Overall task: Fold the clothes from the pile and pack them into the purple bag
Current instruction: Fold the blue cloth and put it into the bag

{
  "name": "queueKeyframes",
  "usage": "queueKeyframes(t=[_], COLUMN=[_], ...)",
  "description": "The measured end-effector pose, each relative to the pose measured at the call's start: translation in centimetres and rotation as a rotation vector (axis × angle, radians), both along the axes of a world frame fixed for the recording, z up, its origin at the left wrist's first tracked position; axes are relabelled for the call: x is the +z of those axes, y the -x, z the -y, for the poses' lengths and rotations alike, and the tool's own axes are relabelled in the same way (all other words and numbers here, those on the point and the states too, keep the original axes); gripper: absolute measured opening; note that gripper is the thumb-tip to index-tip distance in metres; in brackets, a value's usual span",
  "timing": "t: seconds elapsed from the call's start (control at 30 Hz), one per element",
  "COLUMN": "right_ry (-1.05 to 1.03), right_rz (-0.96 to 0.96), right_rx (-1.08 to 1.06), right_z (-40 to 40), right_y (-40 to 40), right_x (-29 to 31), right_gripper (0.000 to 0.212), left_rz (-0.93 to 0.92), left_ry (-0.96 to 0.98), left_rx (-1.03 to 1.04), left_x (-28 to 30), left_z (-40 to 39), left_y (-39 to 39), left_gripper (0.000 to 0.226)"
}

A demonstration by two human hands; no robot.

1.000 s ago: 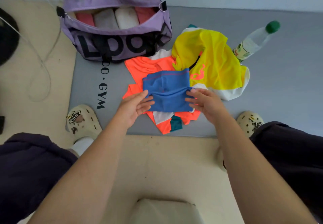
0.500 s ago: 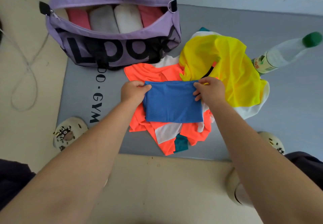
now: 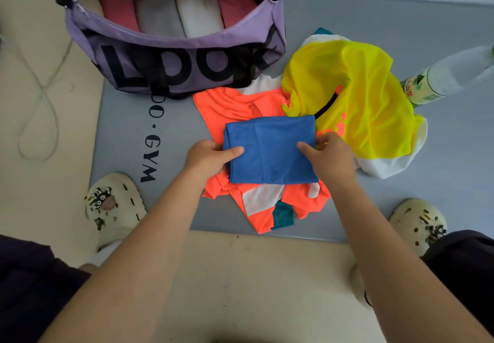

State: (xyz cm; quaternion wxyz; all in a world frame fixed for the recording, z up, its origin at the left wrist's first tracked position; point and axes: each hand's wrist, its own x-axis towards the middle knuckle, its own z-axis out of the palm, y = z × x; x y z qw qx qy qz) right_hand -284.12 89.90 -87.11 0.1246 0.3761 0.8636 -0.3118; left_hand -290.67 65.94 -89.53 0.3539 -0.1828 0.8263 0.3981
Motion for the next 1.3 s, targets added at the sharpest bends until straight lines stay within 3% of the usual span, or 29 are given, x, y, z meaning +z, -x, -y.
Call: queueKeyframes(t=[0.1,0.23,0.33,0.43,0.5,0.57,0.8,1.0,1.07,1.2,1.3], right_ry=[0.040,0.132,0.194,0.229,0.236,0.243,0.437,0.407,0.346,0.345,0.366], right_rz=[0.019,0.044,0.097,0.159,0.132,0.108,0.069,-0.134,-0.155,-0.150,-0.131], right_rx=[-0.100,-0.066,-0.010,0.013,-0.009,-0.014,-0.055,-0.218,-0.227,-0.300,-0.316], right_z=[0.4,0.4,0.1,-0.3,-0.5,-0.4,0.0,-1.5,-2.1,-2.7,-2.9], right_y=[0.5,1.0,0.9,0.7,0.6,0.6,0.9,-0.8,-1.2,-1.7,-1.8], right_x=[0.0,0.1,0.2,0.1,0.3,0.4,1.1,1.1,0.8,-0.1,-0.8], right_gripper=[0.042,0.027,0.027,0.032,0.032,0.030,0.023,0.015,0.018,0.016,0.017], left_rz=[-0.096,-0.200,-0.225,0.005,0.187,0.228,0.207,-0.325,-0.426,-0.259,-0.159], left_ry=[-0.064,-0.166,-0.152,-0.026,-0.065,-0.123,-0.190,-0.008,-0.018,-0.074,-0.030], left_rx=[0.126,0.282,0.355,0.274,0.239,0.252,0.187,0.062,0.025,0.041,-0.069], left_x=[0.1,0.0,0.0,-0.3,-0.2,0.3,0.7,0.2,0.5,0.2,0.0], left_z=[-1.5,-2.3,-2.6,-2.3,-2.1,-1.9,-1.3,-2.3,-3.7,-5.6,-6.2], left_y=[-0.4,-0.7,-0.7,0.2,0.7,0.9,0.5,-0.1,0.0,0.1,0.6], left_gripper=[0.026,0.040,0.052,0.053,0.054,0.047,0.011,0.023,0.025,0.044,0.034])
